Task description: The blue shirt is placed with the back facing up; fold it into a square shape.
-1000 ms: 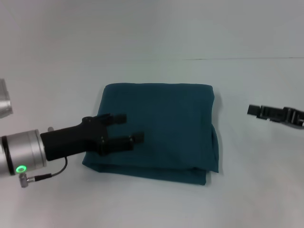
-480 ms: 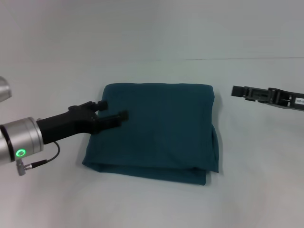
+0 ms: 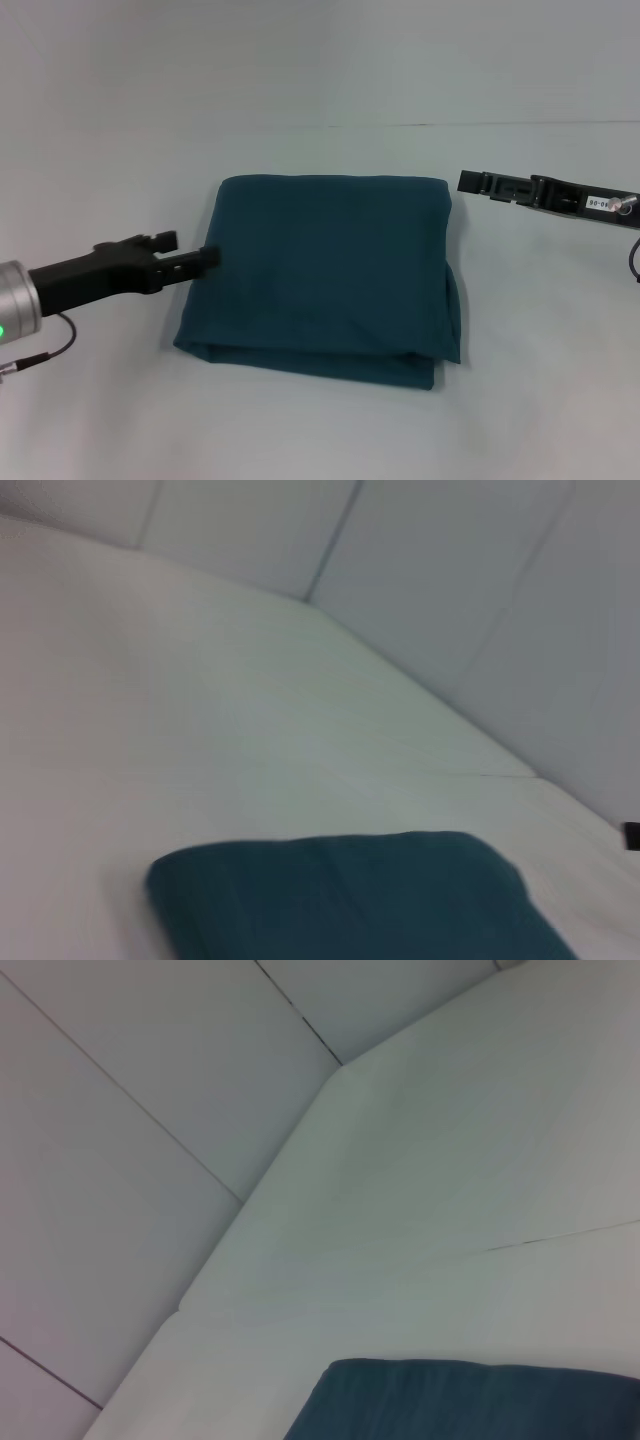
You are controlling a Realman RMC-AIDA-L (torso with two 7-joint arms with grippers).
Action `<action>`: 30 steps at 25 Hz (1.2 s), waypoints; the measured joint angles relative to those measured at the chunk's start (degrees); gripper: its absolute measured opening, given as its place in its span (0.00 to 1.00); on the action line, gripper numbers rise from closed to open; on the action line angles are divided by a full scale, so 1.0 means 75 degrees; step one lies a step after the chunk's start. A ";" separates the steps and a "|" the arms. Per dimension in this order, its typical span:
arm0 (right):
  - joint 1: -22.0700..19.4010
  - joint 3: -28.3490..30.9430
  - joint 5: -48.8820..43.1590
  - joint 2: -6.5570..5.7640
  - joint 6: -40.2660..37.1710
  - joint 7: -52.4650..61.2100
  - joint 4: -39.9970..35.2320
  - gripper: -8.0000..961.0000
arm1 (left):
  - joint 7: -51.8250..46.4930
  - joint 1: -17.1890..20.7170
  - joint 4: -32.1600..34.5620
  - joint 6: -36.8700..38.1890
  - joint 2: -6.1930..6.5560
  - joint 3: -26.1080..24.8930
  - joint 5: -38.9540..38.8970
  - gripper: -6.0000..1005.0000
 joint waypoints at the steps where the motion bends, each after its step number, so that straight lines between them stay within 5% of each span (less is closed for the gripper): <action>1: 0.0006 -0.0001 0.0000 0.0000 0.0000 0.0001 0.0000 0.95 | -0.0141 0.0023 0.0032 -0.0056 0.0001 0.0000 0.0043 0.90; 8: 0.0087 -0.0006 -0.0038 -0.0033 -0.0023 0.0000 0.0139 0.95 | -0.1031 0.0033 0.0051 -0.0817 0.0012 0.0017 0.0778 0.90; 30: 0.0189 -0.0024 -0.0051 -0.0090 0.0014 0.0045 0.0188 0.95 | -0.1197 -0.0323 -0.0194 -0.0943 0.0012 0.0855 0.1337 0.90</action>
